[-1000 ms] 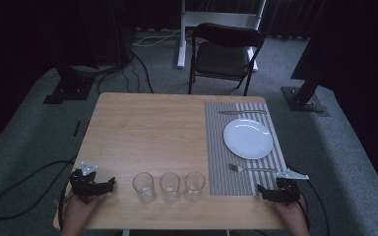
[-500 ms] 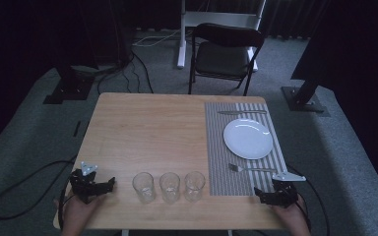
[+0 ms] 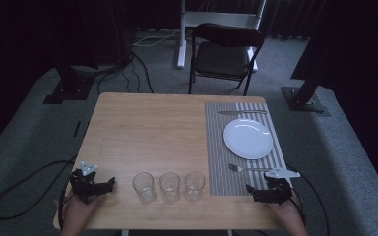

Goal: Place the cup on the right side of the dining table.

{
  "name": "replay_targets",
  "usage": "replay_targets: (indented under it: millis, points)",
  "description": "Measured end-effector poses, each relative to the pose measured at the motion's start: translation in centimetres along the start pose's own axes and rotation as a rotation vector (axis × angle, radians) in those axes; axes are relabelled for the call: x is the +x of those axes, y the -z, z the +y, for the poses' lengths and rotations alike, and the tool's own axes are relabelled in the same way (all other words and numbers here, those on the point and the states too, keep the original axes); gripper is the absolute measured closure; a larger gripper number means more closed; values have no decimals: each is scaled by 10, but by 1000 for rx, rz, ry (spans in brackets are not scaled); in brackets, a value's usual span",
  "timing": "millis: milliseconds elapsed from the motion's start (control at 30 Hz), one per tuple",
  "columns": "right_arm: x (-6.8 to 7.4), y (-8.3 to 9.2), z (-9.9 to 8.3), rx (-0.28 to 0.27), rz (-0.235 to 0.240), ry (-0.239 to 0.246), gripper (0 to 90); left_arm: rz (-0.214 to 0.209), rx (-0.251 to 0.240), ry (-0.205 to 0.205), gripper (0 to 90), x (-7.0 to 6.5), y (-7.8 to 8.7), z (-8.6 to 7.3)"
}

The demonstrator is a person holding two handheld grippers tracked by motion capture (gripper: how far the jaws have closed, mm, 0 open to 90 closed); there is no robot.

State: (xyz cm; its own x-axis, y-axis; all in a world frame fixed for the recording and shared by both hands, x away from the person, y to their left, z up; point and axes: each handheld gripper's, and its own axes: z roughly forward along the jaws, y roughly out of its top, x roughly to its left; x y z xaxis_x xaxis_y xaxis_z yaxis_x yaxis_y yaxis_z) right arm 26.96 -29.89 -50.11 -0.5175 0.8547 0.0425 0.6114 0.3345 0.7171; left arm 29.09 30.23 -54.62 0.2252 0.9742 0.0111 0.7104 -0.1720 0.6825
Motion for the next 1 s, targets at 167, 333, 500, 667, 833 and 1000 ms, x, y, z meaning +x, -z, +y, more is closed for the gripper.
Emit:
replay_targets:
  millis: [167,333,500,667,833,1000]
  points:
    - [10,4,14,-29,30,30,141,0,0,0,4,0,0,0]
    - [17,5,26,-53,55,42,142,0,0,0,5,0,0,0]
    - [26,5,39,-74,82,69,149,0,0,0,4,0,0,0]
    - [35,5,51,-83,100,87,148,0,0,0,5,0,0,0]
    - [46,1,65,-96,149,94,149,0,0,0,4,0,0,0]
    - [57,-3,74,-115,198,103,149,0,0,0,5,0,0,0]
